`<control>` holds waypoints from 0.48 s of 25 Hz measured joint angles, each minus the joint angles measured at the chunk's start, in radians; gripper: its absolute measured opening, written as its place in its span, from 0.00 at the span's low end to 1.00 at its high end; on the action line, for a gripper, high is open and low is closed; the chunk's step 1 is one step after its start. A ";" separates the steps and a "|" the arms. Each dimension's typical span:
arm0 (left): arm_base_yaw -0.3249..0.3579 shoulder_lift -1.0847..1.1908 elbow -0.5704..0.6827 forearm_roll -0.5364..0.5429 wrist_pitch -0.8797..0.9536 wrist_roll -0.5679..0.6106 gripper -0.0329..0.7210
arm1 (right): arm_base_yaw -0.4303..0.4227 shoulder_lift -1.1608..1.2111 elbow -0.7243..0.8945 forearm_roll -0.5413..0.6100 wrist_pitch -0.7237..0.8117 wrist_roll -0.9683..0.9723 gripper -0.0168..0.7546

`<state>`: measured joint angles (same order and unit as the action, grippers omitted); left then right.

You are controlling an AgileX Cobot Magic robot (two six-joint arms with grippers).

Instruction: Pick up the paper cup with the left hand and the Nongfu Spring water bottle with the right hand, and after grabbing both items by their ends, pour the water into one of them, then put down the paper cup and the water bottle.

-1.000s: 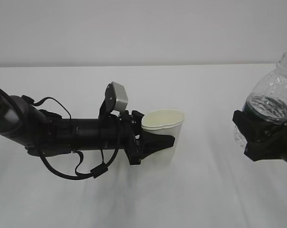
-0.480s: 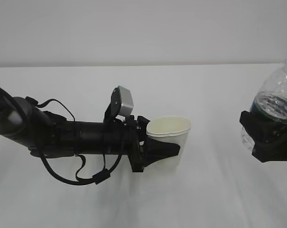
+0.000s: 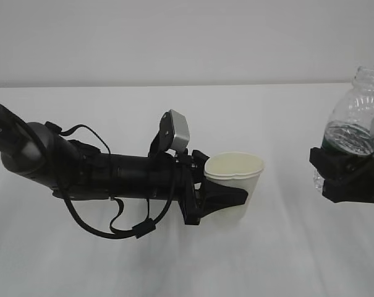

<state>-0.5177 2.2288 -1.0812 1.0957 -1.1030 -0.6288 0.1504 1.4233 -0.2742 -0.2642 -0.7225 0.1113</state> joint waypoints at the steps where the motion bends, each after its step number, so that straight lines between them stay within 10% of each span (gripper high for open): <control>1: 0.000 0.000 0.000 0.000 0.003 -0.005 0.61 | 0.000 0.000 -0.012 0.000 0.017 0.000 0.55; 12: 0.000 0.000 -0.008 0.014 0.016 -0.016 0.61 | 0.000 0.000 -0.114 -0.002 0.127 -0.040 0.55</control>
<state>-0.5177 2.2288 -1.0892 1.1100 -1.0870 -0.6449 0.1504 1.4233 -0.3886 -0.2660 -0.5955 0.0716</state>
